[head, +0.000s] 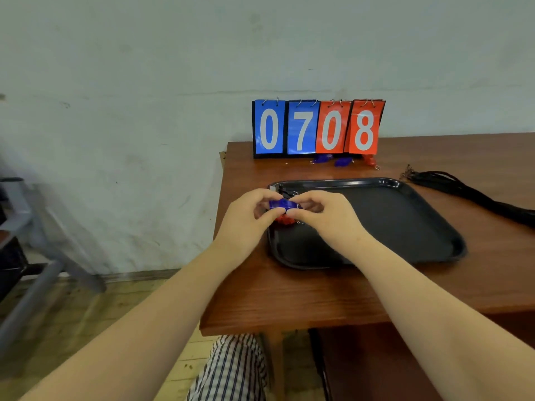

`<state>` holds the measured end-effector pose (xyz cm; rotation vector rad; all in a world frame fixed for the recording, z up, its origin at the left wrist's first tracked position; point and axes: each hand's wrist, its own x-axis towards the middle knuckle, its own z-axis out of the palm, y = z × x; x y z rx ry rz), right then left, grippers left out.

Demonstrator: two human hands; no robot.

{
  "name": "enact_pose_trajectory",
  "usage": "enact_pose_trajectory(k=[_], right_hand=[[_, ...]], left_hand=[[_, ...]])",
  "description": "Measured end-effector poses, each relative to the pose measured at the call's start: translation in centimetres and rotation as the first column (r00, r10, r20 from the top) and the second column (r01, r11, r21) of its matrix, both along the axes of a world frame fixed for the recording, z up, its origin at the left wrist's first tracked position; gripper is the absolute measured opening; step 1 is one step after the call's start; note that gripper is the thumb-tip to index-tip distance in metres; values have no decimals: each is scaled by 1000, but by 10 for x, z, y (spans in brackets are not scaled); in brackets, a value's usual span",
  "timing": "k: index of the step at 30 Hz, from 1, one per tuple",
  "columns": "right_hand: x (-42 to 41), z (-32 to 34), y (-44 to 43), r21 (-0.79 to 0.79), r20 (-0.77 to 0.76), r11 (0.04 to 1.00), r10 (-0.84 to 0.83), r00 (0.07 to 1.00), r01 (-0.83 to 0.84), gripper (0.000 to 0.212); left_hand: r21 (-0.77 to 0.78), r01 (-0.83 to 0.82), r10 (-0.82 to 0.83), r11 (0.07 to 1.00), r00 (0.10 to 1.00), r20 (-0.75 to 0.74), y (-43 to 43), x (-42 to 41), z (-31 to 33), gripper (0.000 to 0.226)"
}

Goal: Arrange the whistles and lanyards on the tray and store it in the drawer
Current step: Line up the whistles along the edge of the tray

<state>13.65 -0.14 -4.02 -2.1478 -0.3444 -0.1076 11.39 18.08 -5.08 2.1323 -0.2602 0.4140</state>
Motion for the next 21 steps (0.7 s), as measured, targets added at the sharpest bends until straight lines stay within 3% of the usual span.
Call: enact_pose_trajectory(k=[8, 21], right_hand=[[-6, -11, -5, 42, -81, 999, -10, 997, 14, 28], [-5, -19, -1, -156, -108, 987, -52, 993, 35, 21]], left_hand=[[93, -38, 36, 995, 999, 15, -3, -14, -16, 29], [238, -83, 90, 968, 996, -20, -1, -10, -21, 24]])
